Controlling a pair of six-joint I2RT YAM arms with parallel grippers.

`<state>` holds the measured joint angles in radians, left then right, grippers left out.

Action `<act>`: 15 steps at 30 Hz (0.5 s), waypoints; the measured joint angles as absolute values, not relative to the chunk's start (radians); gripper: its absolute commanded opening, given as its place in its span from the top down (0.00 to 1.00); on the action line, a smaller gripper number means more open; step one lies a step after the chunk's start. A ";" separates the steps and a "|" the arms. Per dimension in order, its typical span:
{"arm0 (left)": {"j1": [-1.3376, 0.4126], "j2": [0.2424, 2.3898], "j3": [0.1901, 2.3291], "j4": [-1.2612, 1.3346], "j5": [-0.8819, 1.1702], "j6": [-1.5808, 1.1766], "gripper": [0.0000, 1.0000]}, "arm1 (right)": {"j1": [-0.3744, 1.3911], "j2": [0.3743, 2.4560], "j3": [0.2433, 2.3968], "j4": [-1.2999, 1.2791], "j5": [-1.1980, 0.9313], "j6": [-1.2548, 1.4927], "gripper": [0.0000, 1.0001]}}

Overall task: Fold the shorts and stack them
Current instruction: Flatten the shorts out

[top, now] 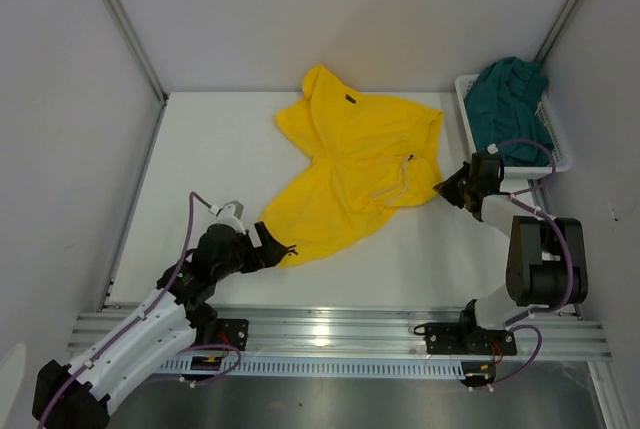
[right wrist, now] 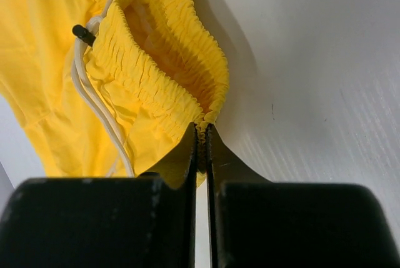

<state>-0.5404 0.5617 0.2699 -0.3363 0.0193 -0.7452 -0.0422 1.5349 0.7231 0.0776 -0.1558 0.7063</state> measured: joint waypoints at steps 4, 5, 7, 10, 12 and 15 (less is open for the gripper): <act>-0.585 0.561 0.268 -0.333 0.018 -0.789 0.03 | -0.049 1.554 0.738 0.081 -0.144 0.708 1.00; -0.591 0.550 0.263 -0.333 0.016 -0.807 0.02 | -0.049 1.564 0.739 0.083 -0.143 0.712 1.00; -0.601 0.509 0.245 -0.333 0.011 -0.846 0.01 | -0.049 1.588 0.738 0.099 -0.143 0.727 1.00; -0.622 0.437 0.211 -0.337 -0.001 -0.896 0.01 | -0.047 1.609 0.717 0.155 -0.142 0.745 1.00; -0.632 0.433 0.209 -0.338 -0.016 -0.907 0.01 | -0.045 1.609 0.701 0.192 -0.143 0.752 1.00; -0.638 0.492 0.209 -0.320 -0.029 -0.908 0.02 | -0.045 1.608 0.688 0.221 -0.144 0.759 1.00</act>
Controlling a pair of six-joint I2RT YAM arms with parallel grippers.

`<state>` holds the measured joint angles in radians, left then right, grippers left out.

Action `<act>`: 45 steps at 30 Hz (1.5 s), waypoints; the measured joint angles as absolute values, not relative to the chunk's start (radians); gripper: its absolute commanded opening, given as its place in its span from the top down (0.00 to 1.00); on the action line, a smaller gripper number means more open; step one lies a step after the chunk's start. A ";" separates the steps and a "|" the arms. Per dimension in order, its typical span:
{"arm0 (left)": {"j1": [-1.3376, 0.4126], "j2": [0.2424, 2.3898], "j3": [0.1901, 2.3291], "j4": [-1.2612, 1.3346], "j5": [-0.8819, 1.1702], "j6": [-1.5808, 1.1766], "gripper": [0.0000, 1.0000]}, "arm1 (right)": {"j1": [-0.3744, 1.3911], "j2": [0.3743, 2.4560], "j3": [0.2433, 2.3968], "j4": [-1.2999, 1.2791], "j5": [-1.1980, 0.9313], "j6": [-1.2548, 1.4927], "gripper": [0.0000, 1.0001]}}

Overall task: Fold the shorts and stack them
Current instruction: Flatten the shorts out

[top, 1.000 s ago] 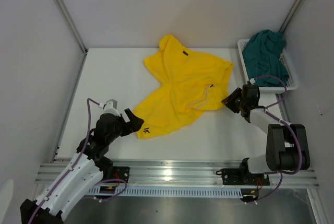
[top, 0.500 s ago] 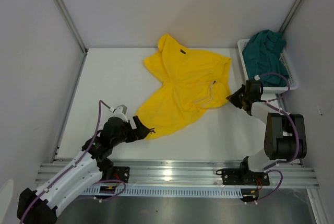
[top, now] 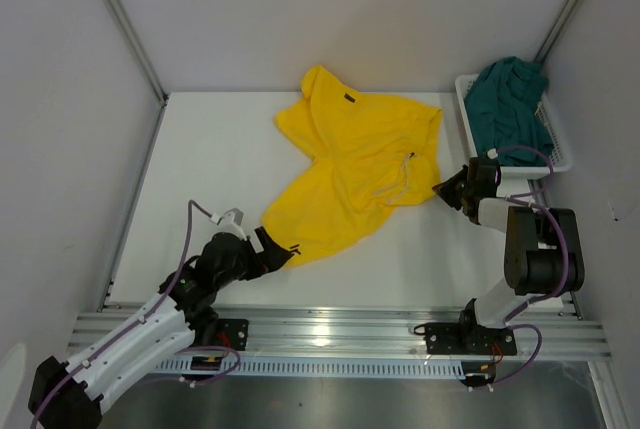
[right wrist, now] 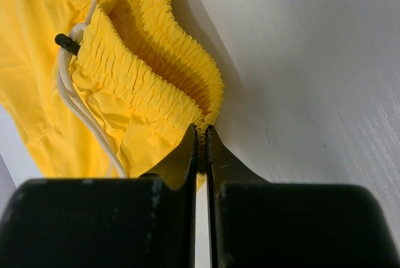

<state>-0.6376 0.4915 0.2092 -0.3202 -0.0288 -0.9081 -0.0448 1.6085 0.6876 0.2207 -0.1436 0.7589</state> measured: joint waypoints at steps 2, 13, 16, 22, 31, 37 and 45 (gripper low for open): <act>-0.644 0.553 0.208 -0.303 -0.032 -0.908 0.02 | -0.043 1.607 0.685 0.226 -0.143 0.760 1.00; -0.704 0.750 0.170 -0.081 -0.059 -0.916 0.31 | -0.038 1.560 0.661 0.222 -0.139 0.760 1.00; -0.705 0.789 0.160 -0.027 -0.057 -0.917 0.49 | -0.036 1.560 0.661 0.222 -0.139 0.760 1.00; -0.706 0.866 0.160 0.048 -0.049 -0.905 0.89 | -0.036 1.560 0.661 0.222 -0.139 0.760 1.00; -0.707 0.829 0.287 -0.109 -0.138 -0.833 1.00 | -0.037 1.527 0.665 0.137 -0.120 0.739 1.00; -0.694 0.722 0.442 -0.284 -0.210 -0.769 1.00 | -0.056 1.401 0.666 -0.009 -0.068 0.714 1.00; -0.586 0.696 0.545 -0.443 -0.214 -0.688 1.00 | -0.142 1.306 0.657 -0.130 -0.083 0.683 1.00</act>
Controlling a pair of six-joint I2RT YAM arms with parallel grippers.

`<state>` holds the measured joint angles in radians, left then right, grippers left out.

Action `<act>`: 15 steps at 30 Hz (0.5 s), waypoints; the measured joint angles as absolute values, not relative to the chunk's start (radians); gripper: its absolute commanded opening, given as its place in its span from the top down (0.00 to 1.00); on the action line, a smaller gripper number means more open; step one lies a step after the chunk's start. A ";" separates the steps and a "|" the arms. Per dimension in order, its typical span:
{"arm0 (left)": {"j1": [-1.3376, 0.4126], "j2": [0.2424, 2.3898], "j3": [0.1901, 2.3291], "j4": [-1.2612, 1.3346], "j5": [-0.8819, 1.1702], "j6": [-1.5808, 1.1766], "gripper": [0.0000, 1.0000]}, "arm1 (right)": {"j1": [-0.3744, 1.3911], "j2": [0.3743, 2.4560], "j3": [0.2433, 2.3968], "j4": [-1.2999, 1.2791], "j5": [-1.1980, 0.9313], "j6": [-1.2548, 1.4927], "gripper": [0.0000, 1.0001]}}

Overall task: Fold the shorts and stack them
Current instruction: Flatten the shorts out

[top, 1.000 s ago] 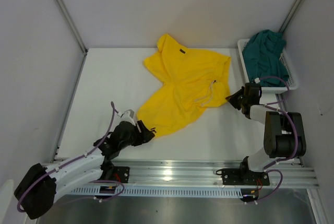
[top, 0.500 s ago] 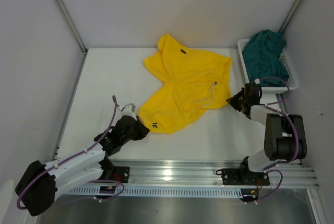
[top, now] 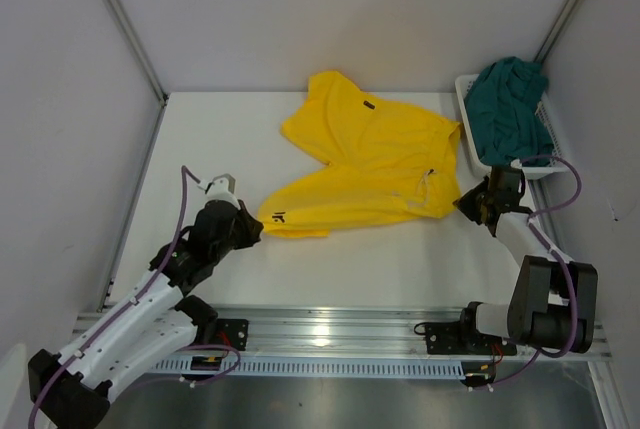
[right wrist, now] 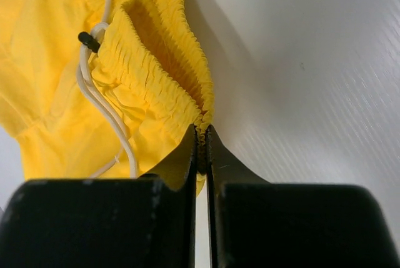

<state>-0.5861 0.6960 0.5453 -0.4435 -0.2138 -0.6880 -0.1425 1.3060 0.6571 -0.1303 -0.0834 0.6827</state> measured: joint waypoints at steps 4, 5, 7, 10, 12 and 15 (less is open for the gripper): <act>-0.559 0.677 0.545 -0.484 -0.200 -0.679 1.00 | -0.177 1.285 0.631 -0.164 -0.123 0.672 1.00; -0.559 0.670 0.545 -0.490 -0.199 -0.678 1.00 | -0.191 1.282 0.627 -0.171 -0.134 0.669 1.00; -0.551 0.657 0.545 -0.501 -0.199 -0.675 1.00 | -0.220 1.282 0.626 -0.175 -0.150 0.659 1.00; -0.541 0.645 0.548 -0.517 -0.199 -0.672 1.00 | -0.240 1.282 0.630 -0.182 -0.175 0.650 1.00; -0.538 0.645 0.559 -0.533 -0.199 -0.670 1.00 | -0.234 1.282 0.648 -0.202 -0.188 0.649 0.99; -0.536 0.645 0.587 -0.545 -0.199 -0.669 1.00 | -0.191 1.283 0.710 -0.244 -0.183 0.648 0.83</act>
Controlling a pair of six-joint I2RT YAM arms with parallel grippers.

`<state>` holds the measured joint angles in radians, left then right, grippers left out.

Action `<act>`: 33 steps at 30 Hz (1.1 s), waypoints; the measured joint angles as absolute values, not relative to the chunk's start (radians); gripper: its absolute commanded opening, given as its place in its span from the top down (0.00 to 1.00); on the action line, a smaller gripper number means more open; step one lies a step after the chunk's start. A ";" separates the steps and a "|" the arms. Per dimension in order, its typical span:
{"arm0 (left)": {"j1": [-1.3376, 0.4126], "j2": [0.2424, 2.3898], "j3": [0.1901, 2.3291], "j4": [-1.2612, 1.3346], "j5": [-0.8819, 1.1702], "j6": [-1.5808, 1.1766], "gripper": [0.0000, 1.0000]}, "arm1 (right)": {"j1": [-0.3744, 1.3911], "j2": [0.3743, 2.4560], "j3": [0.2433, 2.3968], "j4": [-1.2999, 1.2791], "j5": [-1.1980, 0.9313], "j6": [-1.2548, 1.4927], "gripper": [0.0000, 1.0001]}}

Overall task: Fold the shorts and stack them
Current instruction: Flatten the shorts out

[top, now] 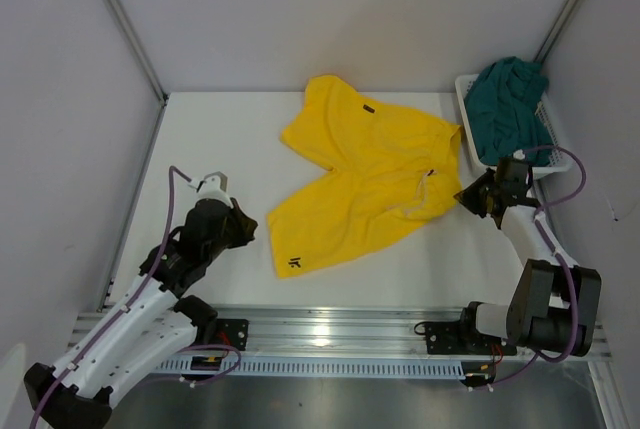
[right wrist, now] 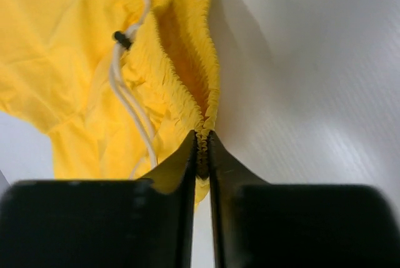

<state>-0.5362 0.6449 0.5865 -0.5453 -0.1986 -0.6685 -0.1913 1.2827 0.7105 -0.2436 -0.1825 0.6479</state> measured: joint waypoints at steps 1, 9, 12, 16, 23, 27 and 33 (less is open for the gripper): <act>-0.536 0.645 0.594 -0.545 -0.197 -0.669 1.00 | -0.172 1.283 0.735 -0.254 -0.181 0.646 0.77; -0.535 0.641 0.518 -0.467 -0.113 -0.677 0.96 | -0.098 1.391 0.927 -0.291 -0.185 0.601 0.59; -0.535 0.641 0.446 -0.443 -0.072 -0.681 0.85 | -0.101 1.454 0.965 -0.302 -0.200 0.575 0.59; -0.535 0.640 0.407 -0.424 -0.028 -0.678 0.54 | -0.114 1.530 0.973 -0.310 -0.224 0.548 0.59; -0.543 0.569 0.322 -0.348 0.044 -0.698 0.21 | -0.119 1.563 0.973 -0.315 -0.242 0.543 0.55; -0.567 0.552 0.269 -0.314 0.059 -0.712 0.19 | -0.117 1.569 0.973 -0.303 -0.251 0.544 0.64; -0.601 0.606 0.233 -0.252 0.065 -0.729 0.18 | -0.106 1.604 0.973 -0.281 -0.252 0.548 0.92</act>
